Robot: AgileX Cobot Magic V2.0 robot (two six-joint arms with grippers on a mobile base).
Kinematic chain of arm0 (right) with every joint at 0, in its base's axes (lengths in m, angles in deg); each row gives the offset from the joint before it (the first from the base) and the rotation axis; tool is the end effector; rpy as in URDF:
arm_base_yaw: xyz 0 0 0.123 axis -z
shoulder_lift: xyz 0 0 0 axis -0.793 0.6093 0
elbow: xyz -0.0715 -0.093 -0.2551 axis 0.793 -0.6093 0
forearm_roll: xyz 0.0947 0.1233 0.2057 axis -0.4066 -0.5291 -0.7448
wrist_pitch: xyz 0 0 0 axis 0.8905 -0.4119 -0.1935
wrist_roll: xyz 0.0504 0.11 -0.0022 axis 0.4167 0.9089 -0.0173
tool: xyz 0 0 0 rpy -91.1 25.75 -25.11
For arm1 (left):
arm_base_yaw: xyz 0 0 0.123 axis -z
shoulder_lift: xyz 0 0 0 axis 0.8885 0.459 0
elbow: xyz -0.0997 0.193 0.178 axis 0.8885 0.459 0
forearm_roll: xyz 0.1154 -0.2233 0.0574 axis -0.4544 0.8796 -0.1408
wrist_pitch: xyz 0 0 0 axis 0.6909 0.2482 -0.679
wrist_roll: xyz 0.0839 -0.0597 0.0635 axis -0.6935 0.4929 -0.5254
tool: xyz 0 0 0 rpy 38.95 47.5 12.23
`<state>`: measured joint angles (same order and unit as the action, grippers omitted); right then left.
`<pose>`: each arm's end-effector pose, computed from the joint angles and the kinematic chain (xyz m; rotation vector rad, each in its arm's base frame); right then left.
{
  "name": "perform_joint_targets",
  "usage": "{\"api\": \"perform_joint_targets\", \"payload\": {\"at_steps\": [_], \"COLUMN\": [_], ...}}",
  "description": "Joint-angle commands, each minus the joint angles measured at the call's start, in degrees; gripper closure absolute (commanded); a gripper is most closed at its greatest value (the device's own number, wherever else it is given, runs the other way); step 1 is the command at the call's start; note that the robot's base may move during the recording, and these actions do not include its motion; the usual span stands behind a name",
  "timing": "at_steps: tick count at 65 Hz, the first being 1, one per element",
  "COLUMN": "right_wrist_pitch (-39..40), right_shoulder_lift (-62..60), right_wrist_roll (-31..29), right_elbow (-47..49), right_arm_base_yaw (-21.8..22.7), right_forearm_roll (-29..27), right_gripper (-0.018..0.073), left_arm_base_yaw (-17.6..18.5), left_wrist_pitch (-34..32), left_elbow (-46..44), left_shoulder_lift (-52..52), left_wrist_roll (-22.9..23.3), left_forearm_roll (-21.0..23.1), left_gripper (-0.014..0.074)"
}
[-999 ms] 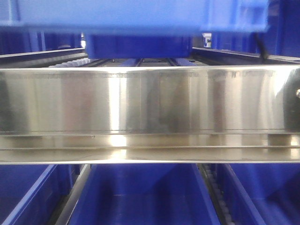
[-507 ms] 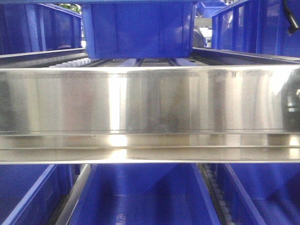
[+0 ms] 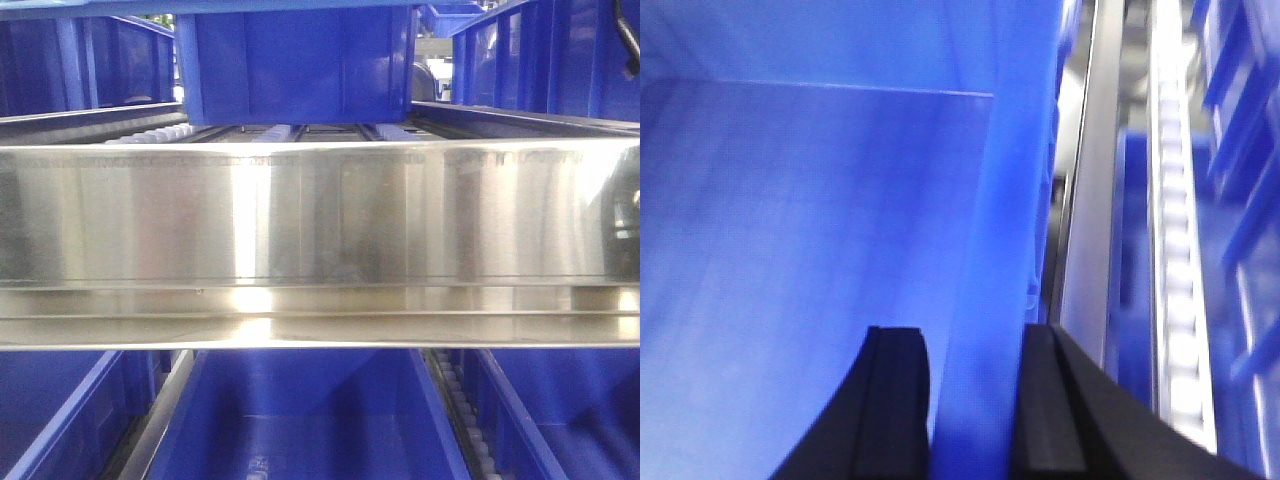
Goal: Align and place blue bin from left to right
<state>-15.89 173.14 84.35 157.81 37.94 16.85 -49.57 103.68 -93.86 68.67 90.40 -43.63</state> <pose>0.3787 0.0982 0.4807 -0.1052 2.1621 0.2367 0.3780 -0.0873 0.4783 0.1068 2.1989 -0.1948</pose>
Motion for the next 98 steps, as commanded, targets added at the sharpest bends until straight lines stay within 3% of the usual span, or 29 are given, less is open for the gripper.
{"api": "perform_joint_targets", "payload": {"at_steps": [1, 32, 98], "right_wrist_pitch": [8.05, 8.82, 8.94], "right_shoulder_lift": [-1.85, -1.85, -1.85], "right_wrist_roll": [-0.89, -0.89, -0.89], "right_elbow": [0.87, 0.87, 0.87], "right_arm_base_yaw": [0.07, 0.07, 0.07], "right_forearm_roll": [0.00, 0.00, 0.00], "right_gripper": [0.0620, 0.0620, 0.0620], "left_arm_base_yaw": [0.28, 0.28, 0.28], "left_wrist_pitch": [-4.95, -15.13, -14.90], "left_elbow": [-1.04, -1.04, -1.04], "left_shoulder_lift": [-1.55, -1.55, -1.55], "left_wrist_roll": [-0.80, -0.80, -0.80], "left_forearm_roll": [1.15, 1.15, 1.15], "left_gripper": [0.0708, 0.0708, 0.0708]}}
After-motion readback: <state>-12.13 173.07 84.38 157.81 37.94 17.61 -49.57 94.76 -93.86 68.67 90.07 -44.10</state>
